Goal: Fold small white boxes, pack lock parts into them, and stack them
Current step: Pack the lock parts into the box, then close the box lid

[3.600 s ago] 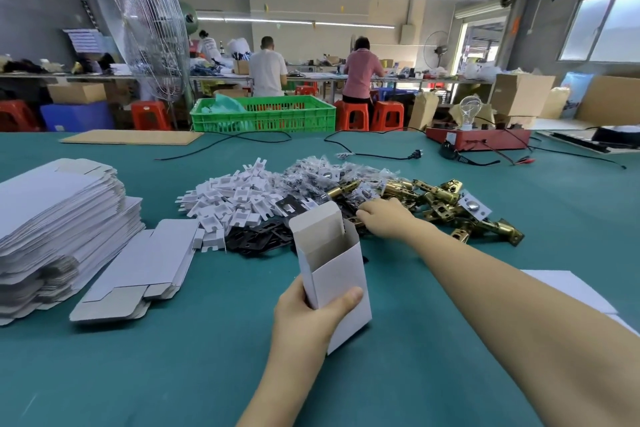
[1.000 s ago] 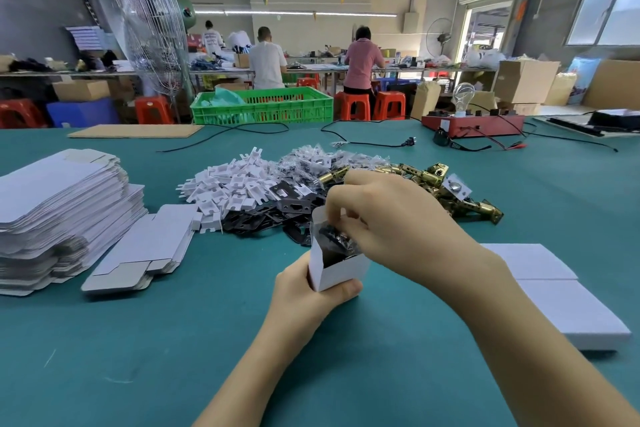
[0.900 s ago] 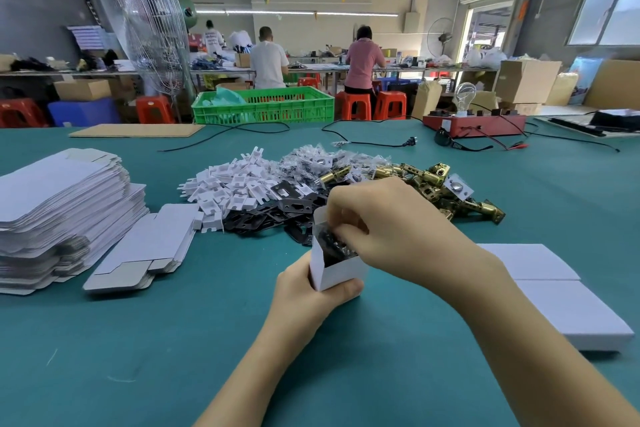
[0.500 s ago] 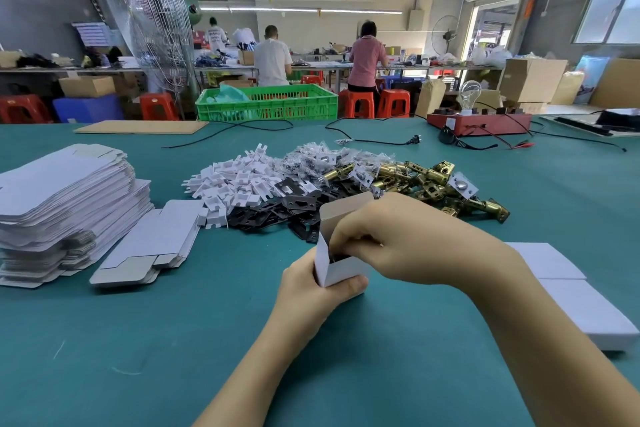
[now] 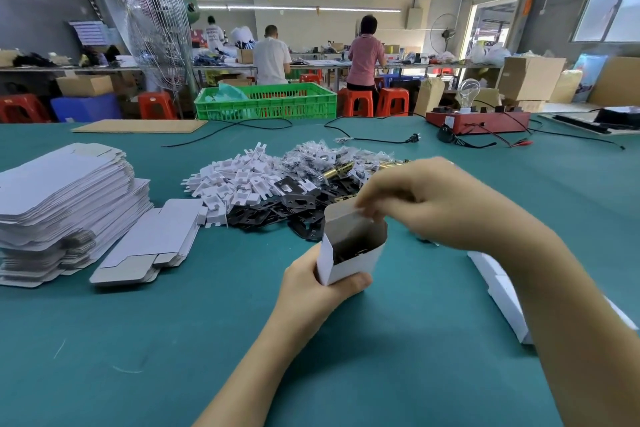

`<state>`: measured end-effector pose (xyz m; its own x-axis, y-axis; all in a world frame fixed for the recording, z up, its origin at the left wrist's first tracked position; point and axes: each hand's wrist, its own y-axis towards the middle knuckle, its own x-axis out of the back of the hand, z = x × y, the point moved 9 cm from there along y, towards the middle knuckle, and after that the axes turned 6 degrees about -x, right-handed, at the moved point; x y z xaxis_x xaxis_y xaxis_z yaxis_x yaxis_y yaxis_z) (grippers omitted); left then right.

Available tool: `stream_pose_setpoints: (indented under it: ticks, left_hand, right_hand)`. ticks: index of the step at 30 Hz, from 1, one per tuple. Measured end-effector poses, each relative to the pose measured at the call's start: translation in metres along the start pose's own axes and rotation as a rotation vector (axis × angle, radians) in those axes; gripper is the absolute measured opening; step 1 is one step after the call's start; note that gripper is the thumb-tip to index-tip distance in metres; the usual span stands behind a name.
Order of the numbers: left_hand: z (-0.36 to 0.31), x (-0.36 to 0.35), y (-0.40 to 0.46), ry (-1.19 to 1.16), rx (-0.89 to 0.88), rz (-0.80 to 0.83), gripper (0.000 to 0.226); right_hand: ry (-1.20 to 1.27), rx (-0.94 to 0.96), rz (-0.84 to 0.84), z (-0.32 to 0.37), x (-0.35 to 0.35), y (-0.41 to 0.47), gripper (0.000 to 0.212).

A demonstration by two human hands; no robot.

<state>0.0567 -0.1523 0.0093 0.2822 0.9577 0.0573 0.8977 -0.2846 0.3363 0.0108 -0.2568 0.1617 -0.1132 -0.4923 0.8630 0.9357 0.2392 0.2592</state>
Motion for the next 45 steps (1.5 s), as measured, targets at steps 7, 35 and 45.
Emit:
stream_pose_setpoints:
  ticks: [7,35,45]
  left_hand:
    - [0.005,0.003,0.0,-0.072,0.072,0.0,0.023]
    - [0.007,-0.022,-0.015,-0.397,0.25,-0.083,0.081]
    - [-0.001,-0.016,-0.005,-0.413,0.162,-0.08,0.048]
  right_hand:
    - [0.468,-0.345,-0.2,-0.075,-0.017,0.0,0.02]
    - [1.136,-0.562,-0.196,-0.098,-0.142,-0.024,0.1]
    - [1.265,-0.459,-0.125,-0.088,-0.144,-0.021,0.077]
